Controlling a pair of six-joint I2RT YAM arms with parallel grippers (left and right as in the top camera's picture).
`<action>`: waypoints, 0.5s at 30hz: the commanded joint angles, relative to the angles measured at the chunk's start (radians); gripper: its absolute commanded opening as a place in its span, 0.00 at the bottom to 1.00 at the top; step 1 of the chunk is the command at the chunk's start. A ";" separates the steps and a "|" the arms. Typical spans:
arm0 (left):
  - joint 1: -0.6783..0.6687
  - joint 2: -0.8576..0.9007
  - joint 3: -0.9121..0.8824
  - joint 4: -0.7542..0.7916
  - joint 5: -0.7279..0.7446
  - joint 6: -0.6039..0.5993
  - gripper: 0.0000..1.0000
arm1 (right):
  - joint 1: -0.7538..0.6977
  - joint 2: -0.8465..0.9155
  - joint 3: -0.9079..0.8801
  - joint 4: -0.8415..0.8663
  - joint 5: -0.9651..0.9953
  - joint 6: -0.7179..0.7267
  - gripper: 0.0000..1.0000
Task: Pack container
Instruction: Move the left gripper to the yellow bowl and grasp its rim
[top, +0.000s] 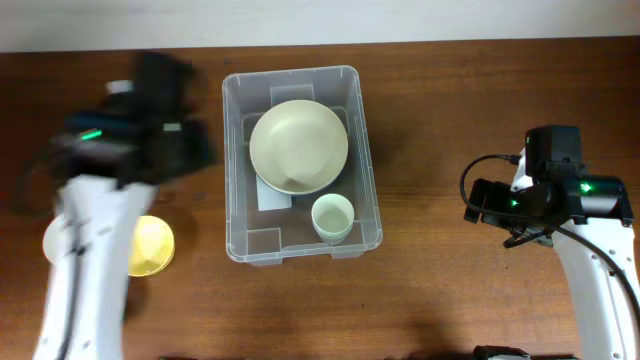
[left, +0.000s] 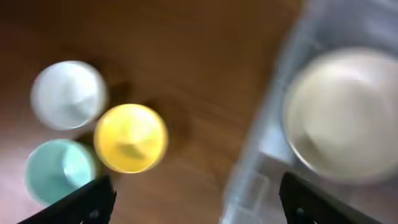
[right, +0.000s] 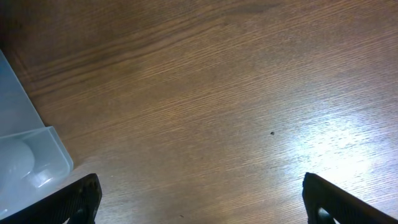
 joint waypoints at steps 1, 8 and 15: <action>0.189 -0.020 -0.087 0.014 0.027 -0.034 0.87 | 0.008 0.000 0.000 0.001 0.008 -0.005 0.99; 0.278 -0.013 -0.507 0.320 0.099 -0.029 0.93 | 0.008 0.000 0.000 0.000 0.006 -0.006 0.99; 0.324 0.051 -0.731 0.576 0.179 0.086 0.94 | 0.008 0.000 0.000 0.000 0.005 -0.006 0.99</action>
